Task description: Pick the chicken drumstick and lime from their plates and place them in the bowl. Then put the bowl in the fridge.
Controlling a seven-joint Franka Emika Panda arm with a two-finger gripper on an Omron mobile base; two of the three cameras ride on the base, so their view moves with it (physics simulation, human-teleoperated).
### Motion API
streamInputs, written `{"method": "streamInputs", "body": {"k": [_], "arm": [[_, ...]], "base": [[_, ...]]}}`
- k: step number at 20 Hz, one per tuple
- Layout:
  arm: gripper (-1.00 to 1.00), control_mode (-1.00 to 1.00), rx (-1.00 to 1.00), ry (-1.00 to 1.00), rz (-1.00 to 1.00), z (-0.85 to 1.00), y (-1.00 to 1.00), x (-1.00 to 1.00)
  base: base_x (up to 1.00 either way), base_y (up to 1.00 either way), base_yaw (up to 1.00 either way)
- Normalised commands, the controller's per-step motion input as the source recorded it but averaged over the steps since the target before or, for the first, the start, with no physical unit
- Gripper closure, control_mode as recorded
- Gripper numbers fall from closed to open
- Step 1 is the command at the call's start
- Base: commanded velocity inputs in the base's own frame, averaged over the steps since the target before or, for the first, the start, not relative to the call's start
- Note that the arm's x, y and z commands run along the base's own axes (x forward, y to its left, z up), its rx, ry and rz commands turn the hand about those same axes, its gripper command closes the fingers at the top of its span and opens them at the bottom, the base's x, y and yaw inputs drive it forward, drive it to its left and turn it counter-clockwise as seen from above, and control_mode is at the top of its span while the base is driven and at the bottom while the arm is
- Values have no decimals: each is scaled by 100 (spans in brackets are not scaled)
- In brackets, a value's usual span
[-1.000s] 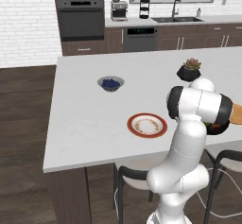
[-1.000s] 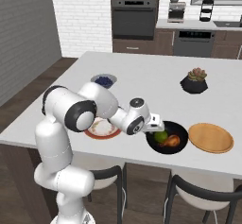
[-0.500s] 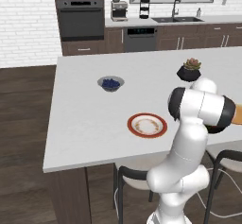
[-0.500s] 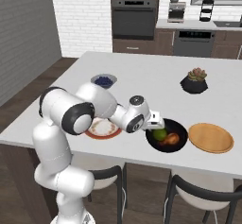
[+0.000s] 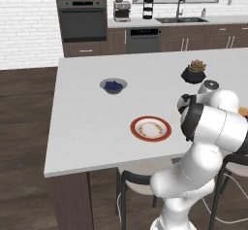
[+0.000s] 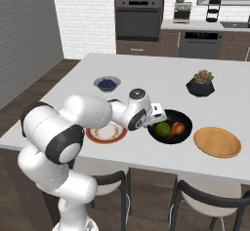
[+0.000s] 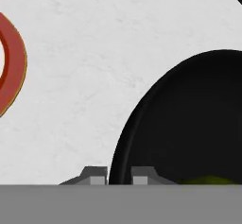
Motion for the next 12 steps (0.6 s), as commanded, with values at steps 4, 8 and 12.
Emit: {"method": "streamInputs", "body": {"k": [4,8,12], "arm": [[100,-100,-8,12,36,69,9,-21],[100,-100,-1,0,41,61,6,-48],[100,-100,0,0,46,61,33,-62]], "base": [[0,0,0],[0,0,0],[0,0,0]]}}
